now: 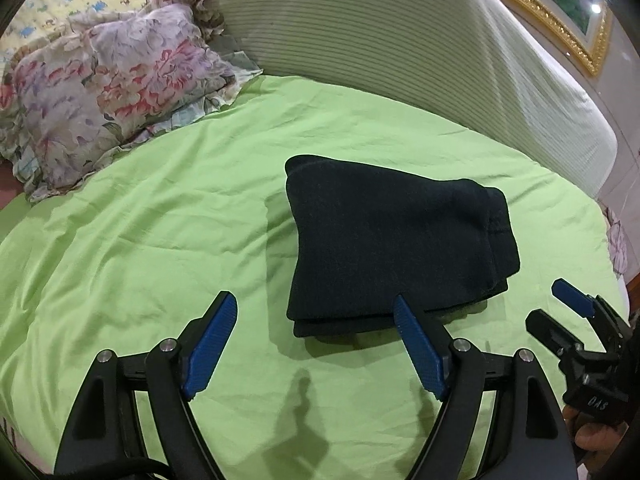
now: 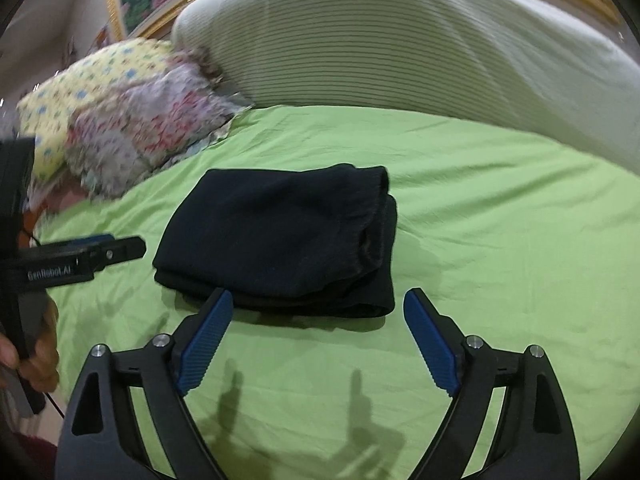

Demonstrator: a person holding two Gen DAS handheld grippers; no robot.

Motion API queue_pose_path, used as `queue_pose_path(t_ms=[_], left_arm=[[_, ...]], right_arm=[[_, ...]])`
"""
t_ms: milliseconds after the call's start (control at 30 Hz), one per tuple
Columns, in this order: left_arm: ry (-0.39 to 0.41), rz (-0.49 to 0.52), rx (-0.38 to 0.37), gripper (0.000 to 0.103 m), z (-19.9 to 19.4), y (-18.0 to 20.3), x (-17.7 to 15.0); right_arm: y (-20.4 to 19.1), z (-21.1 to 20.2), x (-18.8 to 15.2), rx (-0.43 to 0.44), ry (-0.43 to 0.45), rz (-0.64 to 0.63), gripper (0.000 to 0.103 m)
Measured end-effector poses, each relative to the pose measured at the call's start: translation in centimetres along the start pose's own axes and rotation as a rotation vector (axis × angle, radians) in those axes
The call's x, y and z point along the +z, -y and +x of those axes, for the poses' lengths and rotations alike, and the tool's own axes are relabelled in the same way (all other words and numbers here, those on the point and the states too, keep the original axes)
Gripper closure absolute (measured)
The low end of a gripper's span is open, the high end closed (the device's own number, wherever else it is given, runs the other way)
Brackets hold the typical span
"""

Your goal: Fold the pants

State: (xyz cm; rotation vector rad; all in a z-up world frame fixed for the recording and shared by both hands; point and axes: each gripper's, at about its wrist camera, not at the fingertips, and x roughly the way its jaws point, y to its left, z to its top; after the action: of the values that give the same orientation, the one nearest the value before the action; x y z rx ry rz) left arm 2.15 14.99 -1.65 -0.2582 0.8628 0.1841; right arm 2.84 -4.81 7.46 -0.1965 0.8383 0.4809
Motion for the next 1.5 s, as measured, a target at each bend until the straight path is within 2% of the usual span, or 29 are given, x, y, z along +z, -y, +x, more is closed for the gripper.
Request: queue_pose_path(t_ms=[167,367,500,700,900,1500], left_arm=[[0.034,0.038,0.003,0.021,-1.0,1.0,-0.9],[0.031,0.038,-0.002,0.021,-1.2,1.1,-1.4],[0.059,0.054,-0.025,0.016,-1.6,1.3,-1.7],[0.073,0.049,-0.023,0.011,-1.2,1.3,-2.1],[0.063,0.046,-0.009,0.011,-0.3,1.2,-2.5],[0.071,0.057,0.034,0.01,1.1,1.2,-3.1]], right_arm=[[-0.9,-0.3,-0.4,-0.003,0.016,-0.033,0.013],[-1.6,-0.9,-0.6,0.005,0.045,-0.064,0.013],[-1.8,-1.0,-0.8,-0.005,0.054,-0.068,0.007],[-1.6,0.1,-1.4,-0.011,0.039,-0.041,0.006],[-1.5,1.4,-2.0,-0.034,0.028,-0.059,0.006],[-1.5,2.5,-1.8,-0.007,0.056,-0.09,0.006]])
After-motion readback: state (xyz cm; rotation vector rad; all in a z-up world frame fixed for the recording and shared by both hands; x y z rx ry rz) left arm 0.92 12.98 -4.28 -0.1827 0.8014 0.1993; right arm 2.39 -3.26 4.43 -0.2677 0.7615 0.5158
